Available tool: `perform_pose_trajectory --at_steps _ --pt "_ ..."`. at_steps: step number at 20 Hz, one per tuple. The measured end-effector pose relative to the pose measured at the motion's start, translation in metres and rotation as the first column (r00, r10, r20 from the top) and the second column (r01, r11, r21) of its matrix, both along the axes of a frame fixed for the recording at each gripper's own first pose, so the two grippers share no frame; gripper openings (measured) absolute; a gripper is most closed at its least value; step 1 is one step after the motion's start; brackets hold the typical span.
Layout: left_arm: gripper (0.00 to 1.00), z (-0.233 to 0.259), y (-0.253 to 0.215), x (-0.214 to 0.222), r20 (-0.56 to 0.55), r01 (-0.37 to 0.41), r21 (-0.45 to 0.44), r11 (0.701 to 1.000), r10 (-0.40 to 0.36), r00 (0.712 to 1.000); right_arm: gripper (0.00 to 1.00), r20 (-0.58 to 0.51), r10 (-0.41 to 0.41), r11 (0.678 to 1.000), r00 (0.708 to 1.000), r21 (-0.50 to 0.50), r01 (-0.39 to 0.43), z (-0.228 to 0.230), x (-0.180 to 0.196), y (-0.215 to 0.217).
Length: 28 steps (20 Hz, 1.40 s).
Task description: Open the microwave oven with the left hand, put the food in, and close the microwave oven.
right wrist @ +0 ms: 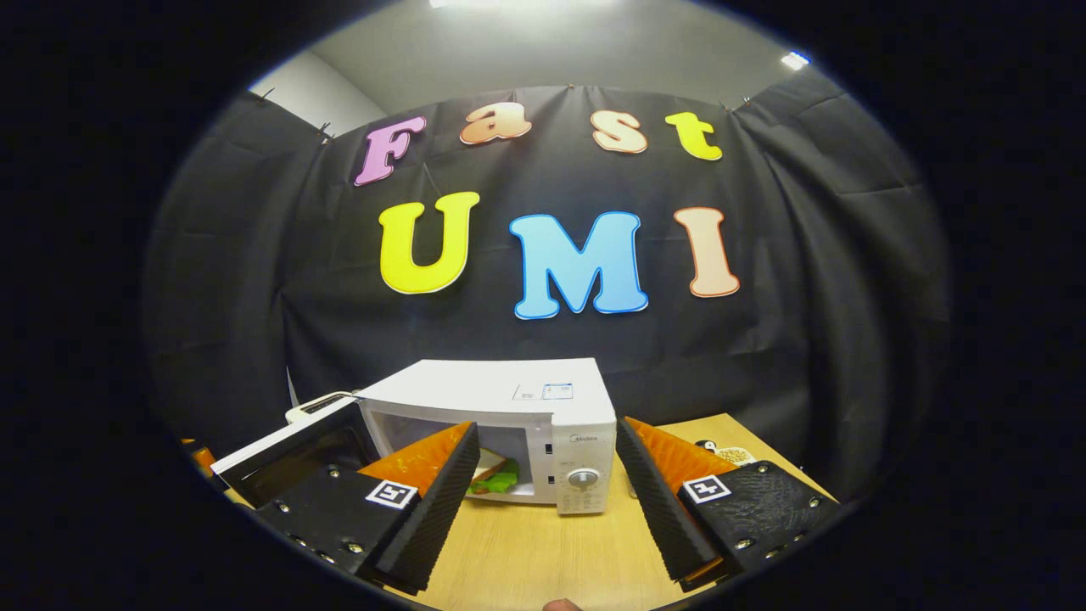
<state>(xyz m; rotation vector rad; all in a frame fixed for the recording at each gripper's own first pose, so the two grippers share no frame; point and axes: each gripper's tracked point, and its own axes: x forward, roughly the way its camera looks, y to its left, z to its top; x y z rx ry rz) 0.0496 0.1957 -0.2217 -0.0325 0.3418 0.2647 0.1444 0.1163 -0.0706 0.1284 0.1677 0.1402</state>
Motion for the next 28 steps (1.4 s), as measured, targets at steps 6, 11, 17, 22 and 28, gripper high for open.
perform_pose_trajectory --at_steps 6,11,17,22,28 --pt "0.15 -0.018 -0.035 -0.001 -0.037 0.033 -0.041 0.999 -0.034 0.999 0.98 0.015 -0.011 1.000 1.000 0.002 0.011 0.009 -0.025 -0.040" --pt "0.07 -0.026 -0.054 -0.004 -0.077 0.077 -0.032 0.997 -0.079 0.994 0.98 0.004 -0.023 1.000 1.000 -0.007 0.023 0.003 -0.039 -0.069" --pt "0.12 -0.011 -0.088 -0.003 -0.063 0.101 -0.005 0.995 -0.101 0.993 0.98 0.023 -0.021 1.000 1.000 -0.010 0.021 0.009 -0.054 -0.102" --pt "0.11 0.003 -0.139 -0.001 -0.051 0.149 0.014 0.989 -0.148 0.988 0.98 0.020 -0.015 1.000 1.000 -0.001 0.015 0.007 -0.067 -0.134" --pt "0.12 0.009 -0.201 0.002 -0.042 0.203 -0.006 0.979 -0.203 0.978 0.98 0.025 0.005 1.000 1.000 -0.019 -0.005 0.010 -0.081 -0.167"
